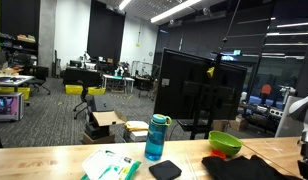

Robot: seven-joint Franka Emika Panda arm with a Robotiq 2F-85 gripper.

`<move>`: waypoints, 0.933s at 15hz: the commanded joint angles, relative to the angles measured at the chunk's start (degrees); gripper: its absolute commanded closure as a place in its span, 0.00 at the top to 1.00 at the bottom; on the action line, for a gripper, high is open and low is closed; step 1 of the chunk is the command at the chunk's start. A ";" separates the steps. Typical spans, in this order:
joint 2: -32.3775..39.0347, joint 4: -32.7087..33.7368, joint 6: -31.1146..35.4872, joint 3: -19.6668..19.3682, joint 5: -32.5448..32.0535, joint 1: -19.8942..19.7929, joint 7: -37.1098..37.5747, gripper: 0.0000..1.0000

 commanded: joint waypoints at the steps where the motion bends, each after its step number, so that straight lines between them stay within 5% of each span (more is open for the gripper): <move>1: -5.45 -5.26 0.34 -0.26 -2.86 4.08 0.32 0.02; 7: -9.24 -9.27 0.24 0.24 -6.31 9.57 0.67 0.02; 8: -6.77 -7.43 -0.11 -0.36 -4.81 9.82 -0.02 0.32; 9: -6.70 -7.41 -0.09 -0.38 -4.77 9.80 -0.02 0.08; 14: -6.30 -7.36 -0.07 -0.45 -4.75 9.73 -0.03 0.33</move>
